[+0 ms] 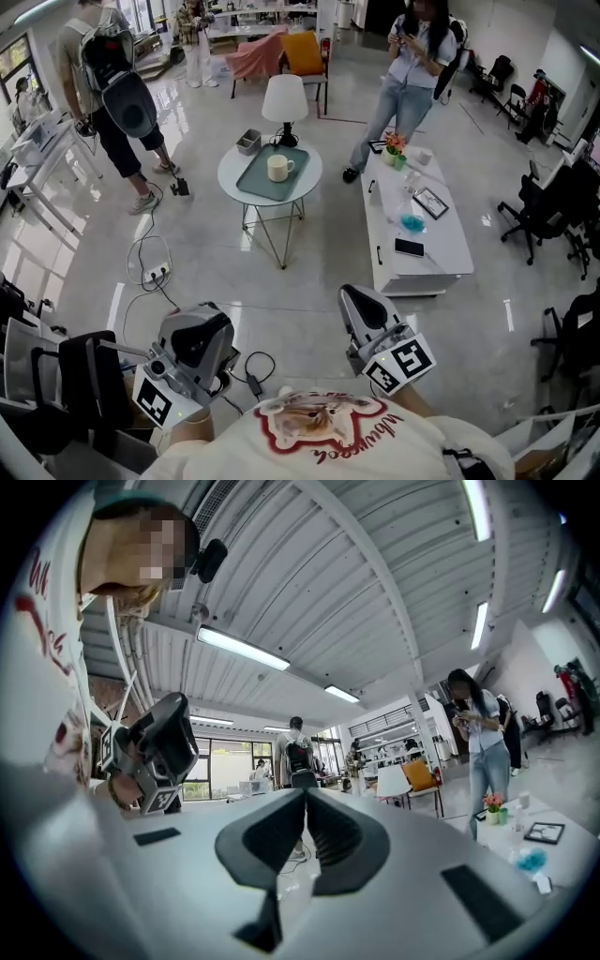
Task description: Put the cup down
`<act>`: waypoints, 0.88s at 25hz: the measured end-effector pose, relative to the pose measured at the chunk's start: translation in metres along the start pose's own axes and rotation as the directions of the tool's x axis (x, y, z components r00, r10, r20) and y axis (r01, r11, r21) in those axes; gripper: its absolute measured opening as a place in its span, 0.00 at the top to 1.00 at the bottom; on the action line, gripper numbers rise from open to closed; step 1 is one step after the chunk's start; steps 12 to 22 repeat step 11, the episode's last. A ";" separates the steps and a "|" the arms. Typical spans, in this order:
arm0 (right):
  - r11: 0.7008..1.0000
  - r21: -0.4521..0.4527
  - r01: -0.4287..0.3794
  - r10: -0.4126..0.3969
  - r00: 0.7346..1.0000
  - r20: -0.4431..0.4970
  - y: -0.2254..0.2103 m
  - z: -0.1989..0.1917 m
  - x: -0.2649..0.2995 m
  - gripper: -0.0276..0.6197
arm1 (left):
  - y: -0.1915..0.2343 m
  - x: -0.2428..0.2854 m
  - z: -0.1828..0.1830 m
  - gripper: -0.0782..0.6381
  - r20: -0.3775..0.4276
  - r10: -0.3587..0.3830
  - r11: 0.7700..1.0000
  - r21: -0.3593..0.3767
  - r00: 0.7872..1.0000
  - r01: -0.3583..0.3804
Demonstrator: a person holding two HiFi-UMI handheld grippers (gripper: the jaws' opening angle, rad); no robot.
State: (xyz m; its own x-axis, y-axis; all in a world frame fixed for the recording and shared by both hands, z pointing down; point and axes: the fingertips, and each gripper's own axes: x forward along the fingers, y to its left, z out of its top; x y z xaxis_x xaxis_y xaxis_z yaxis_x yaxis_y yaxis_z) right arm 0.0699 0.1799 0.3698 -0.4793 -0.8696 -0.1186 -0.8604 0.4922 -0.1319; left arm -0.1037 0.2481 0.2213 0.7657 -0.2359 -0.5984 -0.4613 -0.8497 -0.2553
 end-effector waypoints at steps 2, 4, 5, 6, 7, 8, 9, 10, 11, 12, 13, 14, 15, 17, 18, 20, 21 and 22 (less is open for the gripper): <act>1.000 0.000 -0.009 0.009 1.000 0.003 0.004 0.003 0.001 0.91 | -0.010 0.002 -0.011 0.87 -0.045 0.003 1.000 0.018 0.999 -0.002; 1.000 -0.004 -0.017 0.017 1.000 0.005 0.007 0.005 0.001 0.91 | -0.021 0.002 -0.033 0.87 -0.118 0.000 1.000 0.023 0.993 0.003; 1.000 -0.006 -0.019 0.019 1.000 0.006 0.007 0.006 0.000 0.91 | -0.025 0.001 -0.044 0.87 -0.152 -0.001 1.000 0.019 0.988 0.004; 1.000 -0.008 -0.020 0.020 1.000 0.007 0.007 0.006 0.000 0.91 | -0.028 0.001 -0.053 0.87 -0.180 0.000 1.000 0.012 0.984 0.002; 1.000 -0.009 -0.018 0.018 1.000 0.008 0.007 0.007 -0.001 0.91 | -0.029 0.000 -0.060 0.87 -0.204 0.004 1.000 0.006 0.979 -0.003; 1.000 -0.010 -0.016 0.016 1.000 0.008 0.006 0.007 -0.002 0.91 | -0.030 0.000 -0.066 0.87 -0.222 0.007 1.000 0.001 0.975 -0.007; 1.000 -0.010 -0.014 0.014 1.000 0.009 0.005 0.008 -0.003 0.91 | -0.031 0.000 -0.070 0.87 -0.234 0.011 1.000 -0.001 0.972 -0.011; 1.000 -0.011 -0.012 0.012 1.000 0.010 0.004 0.008 -0.004 0.91 | -0.032 -0.001 -0.073 0.87 -0.242 0.014 1.000 -0.003 0.970 -0.015; 1.000 -0.012 -0.010 0.010 1.000 0.012 0.003 0.008 -0.005 0.91 | -0.032 -0.001 -0.075 0.87 -0.249 0.017 1.000 -0.004 0.968 -0.019; 1.000 -0.012 -0.010 0.010 1.000 0.012 0.003 0.008 -0.005 0.91 | -0.032 -0.001 -0.075 0.87 -0.249 0.017 1.000 -0.004 0.968 -0.019; 1.000 -0.012 -0.010 0.010 1.000 0.012 0.003 0.008 -0.005 0.91 | -0.032 -0.001 -0.075 0.87 -0.249 0.017 1.000 -0.004 0.968 -0.019; 1.000 -0.012 -0.010 0.010 1.000 0.012 0.003 0.008 -0.005 0.91 | -0.032 -0.001 -0.075 0.87 -0.249 0.017 1.000 -0.004 0.968 -0.019; 1.000 -0.012 -0.010 0.010 1.000 0.012 0.003 0.008 -0.005 0.91 | -0.032 -0.001 -0.075 0.87 -0.249 0.017 1.000 -0.004 0.968 -0.019; 1.000 -0.012 -0.010 0.010 1.000 0.012 0.003 0.008 -0.005 0.91 | -0.032 -0.001 -0.075 0.87 -0.249 0.017 1.000 -0.004 0.968 -0.019; 1.000 -0.012 -0.010 0.010 1.000 0.012 0.003 0.008 -0.005 0.91 | -0.032 -0.001 -0.075 0.87 -0.249 0.017 1.000 -0.004 0.968 -0.019; 1.000 -0.012 -0.010 0.010 1.000 0.012 0.003 0.008 -0.005 0.91 | -0.032 -0.001 -0.075 0.87 -0.249 0.017 1.000 -0.004 0.968 -0.019; 1.000 -0.012 -0.010 0.010 1.000 0.012 0.003 0.008 -0.005 0.91 | -0.032 -0.001 -0.075 0.87 -0.249 0.017 1.000 -0.004 0.968 -0.019; 1.000 -0.012 -0.010 0.010 1.000 0.012 0.003 0.008 -0.005 0.91 | -0.032 -0.001 -0.075 0.87 -0.249 0.017 1.000 -0.004 0.968 -0.019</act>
